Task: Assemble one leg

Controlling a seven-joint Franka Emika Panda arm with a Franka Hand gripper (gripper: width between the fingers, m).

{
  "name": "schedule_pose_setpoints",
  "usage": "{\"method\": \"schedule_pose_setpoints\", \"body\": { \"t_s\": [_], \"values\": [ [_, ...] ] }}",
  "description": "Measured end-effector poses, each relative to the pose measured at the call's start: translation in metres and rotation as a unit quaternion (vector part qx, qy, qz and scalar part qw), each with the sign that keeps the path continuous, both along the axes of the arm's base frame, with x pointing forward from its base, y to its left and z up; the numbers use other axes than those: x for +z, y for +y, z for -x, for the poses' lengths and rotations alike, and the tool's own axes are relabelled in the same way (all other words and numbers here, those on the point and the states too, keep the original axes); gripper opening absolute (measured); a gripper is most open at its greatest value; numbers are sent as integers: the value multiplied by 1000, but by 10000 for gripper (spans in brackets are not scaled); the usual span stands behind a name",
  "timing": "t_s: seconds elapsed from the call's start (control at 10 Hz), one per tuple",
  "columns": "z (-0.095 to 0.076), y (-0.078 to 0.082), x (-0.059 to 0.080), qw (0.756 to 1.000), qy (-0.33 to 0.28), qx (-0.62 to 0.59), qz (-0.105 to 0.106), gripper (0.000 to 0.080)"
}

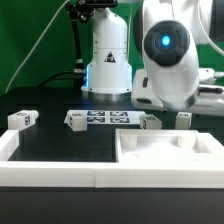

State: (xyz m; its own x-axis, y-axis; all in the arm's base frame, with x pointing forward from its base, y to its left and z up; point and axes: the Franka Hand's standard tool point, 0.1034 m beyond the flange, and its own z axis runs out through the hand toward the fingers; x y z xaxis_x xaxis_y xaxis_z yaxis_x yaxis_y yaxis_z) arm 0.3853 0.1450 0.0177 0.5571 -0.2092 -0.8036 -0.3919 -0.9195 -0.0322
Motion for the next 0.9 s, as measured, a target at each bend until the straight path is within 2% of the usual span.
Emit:
{"method": "schedule_pose_setpoints", "body": {
  "t_s": [0.5,0.7,0.8,0.9],
  "values": [
    [6,5,-9,1000,2,6,2,649],
    [6,5,-9,1000,2,6,3,623],
    [6,5,-9,1000,2,6,3,417],
    [6,5,-9,1000,2,6,3,417]
  ]
}}
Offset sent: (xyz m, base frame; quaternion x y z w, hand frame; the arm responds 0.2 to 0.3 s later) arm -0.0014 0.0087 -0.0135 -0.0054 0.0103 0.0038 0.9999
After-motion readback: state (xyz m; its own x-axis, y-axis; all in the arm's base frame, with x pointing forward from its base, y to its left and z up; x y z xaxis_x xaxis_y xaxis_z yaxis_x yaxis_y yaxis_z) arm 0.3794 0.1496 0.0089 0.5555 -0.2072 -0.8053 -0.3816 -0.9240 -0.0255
